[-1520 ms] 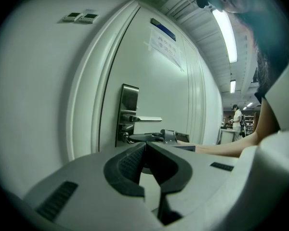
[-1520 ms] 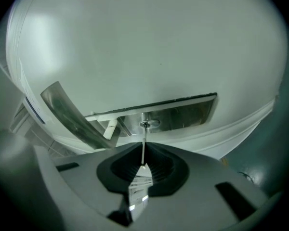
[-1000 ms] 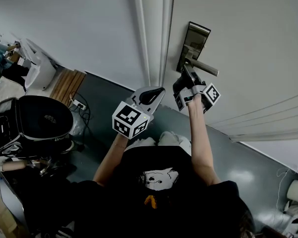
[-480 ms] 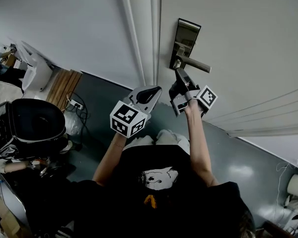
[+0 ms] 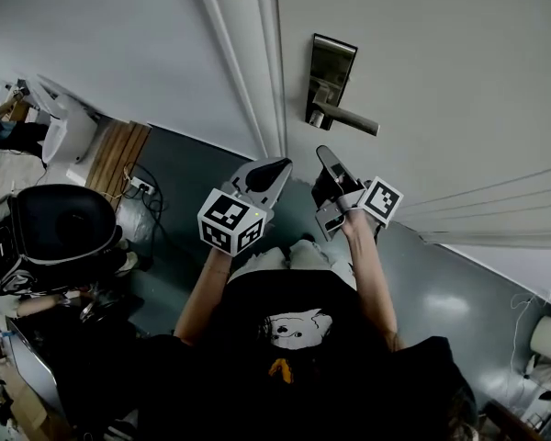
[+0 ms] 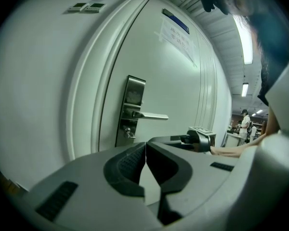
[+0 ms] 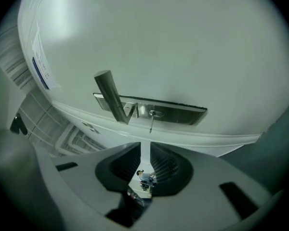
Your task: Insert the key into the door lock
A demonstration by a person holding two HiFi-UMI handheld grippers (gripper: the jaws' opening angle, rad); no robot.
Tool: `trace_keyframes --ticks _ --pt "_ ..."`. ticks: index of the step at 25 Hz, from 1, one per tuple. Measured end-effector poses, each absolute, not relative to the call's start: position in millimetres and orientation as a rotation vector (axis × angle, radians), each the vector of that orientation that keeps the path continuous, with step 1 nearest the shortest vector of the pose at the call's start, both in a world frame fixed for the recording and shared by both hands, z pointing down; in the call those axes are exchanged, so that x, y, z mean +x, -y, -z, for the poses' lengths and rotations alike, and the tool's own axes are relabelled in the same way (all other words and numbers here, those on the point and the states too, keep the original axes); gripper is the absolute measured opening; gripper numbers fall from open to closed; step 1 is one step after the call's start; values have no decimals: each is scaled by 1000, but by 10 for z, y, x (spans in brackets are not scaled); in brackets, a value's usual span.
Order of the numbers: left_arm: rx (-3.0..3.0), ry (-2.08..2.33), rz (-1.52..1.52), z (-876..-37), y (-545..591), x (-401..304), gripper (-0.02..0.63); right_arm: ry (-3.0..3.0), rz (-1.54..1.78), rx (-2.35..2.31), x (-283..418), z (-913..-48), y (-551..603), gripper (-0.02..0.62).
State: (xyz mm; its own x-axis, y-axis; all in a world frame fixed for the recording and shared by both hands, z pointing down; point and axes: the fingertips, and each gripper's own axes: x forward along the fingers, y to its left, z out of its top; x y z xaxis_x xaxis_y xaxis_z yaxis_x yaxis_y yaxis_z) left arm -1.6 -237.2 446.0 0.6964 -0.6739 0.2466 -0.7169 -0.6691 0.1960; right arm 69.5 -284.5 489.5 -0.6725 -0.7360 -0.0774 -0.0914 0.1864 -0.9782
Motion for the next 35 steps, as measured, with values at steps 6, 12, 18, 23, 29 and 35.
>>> trace_keyframes --ticks 6,12,18,23,29,35 --pt "2597 1147 -203 -4402 2349 13 9 -2036 1520 -743 660 -4716 2607 48" --pt "2558 1198 -203 -4470 2336 3 9 -2137 1503 -750 669 -4745 2527 48" --pt "2530 1215 -212 -4551 2308 -42 9 -2190 1474 -774 679 -4775 2504 48" --pt "2558 1186 -209 -4461 2296 -85 9 -2224 1422 -826 660 -4687 2457 48" --pt "2606 1109 -220 -4396 2082 -286 9 -2237 1345 -899 467 -4561 2225 48" --pt "2637 1048 -226 -4433 1773 -731 9 -2221 1310 -976 85 -4590 1862 48"
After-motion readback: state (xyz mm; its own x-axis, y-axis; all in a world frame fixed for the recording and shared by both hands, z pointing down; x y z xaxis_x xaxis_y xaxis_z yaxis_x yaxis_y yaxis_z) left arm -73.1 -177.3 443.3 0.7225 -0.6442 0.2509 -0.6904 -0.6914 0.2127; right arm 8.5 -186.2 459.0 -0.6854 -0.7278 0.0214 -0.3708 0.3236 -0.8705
